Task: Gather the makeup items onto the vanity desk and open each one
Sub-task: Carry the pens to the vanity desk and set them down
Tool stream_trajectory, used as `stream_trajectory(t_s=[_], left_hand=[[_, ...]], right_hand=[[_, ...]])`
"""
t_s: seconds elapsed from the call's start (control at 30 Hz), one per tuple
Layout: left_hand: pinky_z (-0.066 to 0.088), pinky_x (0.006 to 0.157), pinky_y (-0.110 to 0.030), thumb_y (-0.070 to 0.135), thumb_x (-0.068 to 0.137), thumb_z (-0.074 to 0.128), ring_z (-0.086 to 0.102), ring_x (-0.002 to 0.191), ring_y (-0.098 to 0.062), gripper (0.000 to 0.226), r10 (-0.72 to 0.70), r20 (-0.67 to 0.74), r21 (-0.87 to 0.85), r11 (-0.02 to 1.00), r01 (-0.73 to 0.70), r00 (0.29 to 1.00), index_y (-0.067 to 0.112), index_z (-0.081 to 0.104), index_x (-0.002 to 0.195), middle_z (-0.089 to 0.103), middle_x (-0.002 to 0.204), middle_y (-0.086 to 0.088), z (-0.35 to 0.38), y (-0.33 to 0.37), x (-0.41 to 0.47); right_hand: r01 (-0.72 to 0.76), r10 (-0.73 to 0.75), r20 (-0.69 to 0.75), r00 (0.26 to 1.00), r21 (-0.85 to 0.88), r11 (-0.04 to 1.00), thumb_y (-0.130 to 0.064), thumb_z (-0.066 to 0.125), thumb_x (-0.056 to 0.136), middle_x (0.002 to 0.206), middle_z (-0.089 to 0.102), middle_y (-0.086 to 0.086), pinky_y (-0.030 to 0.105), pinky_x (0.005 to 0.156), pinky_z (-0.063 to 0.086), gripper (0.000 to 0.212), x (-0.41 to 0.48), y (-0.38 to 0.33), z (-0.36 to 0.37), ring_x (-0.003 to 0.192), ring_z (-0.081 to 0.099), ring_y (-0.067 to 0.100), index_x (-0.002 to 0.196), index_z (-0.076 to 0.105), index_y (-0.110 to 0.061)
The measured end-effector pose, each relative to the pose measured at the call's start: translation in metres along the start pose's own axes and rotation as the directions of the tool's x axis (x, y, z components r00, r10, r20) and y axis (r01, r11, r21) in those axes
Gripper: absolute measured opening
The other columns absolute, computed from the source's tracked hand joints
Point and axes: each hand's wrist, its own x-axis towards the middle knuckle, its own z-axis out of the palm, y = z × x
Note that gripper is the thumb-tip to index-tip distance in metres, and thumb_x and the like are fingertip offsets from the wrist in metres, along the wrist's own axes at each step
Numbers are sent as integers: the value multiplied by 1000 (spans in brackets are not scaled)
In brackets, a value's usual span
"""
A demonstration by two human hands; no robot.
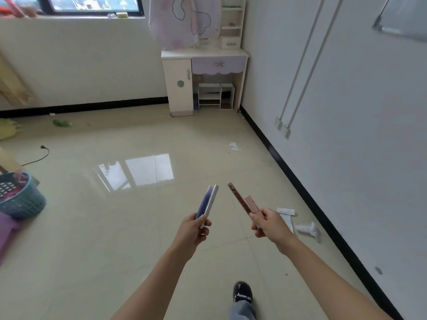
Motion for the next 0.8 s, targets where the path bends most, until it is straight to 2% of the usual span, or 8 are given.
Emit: stream_trajectory(t_s=[0.2,0.4,0.6,0.7,0.8], left_hand=[[34,41,-17,6,95,41,44,41,-7,13,38,-42,-49,998,-40,998,7,54,100,50,68,-4,52,52,93],[34,40,-17,8,96,41,44,43,-8,14,75,-125,-155,983,-94,989,8,54,96,50,67,-4,78,109,158],[34,41,-17,9,97,38,43,44,-9,14,49,-238,-241,965,-108,970,7,52,95,48,67,-3,72,152,223],[35,39,-16,9,97,39,44,43,-8,13,68,-256,-244,961,-133,964,5,50,100,48,67,-3,56,183,263],[34,38,-15,9,97,39,45,41,-7,13,105,-263,-228,959,-167,959,5,51,96,48,67,-3,33,225,310]], right_hand=[[56,-56,25,998,5,998,-14,51,92,66,52,5,18,51,45,13,111,-34,-49,52,47,13,91,51,-1],[74,-73,99,992,-11,997,-15,50,93,68,52,5,17,51,45,14,209,-84,-81,53,47,13,92,51,-1],[80,-66,191,979,-67,995,-14,51,92,67,52,5,19,52,44,13,296,-123,-72,52,47,13,90,49,-1],[112,-93,210,973,-79,991,-14,51,92,67,52,5,18,51,44,13,344,-149,-61,52,47,13,87,48,-2],[153,-130,215,968,-96,984,-14,51,92,67,52,5,19,53,44,13,396,-185,-46,52,48,14,87,48,-2]])
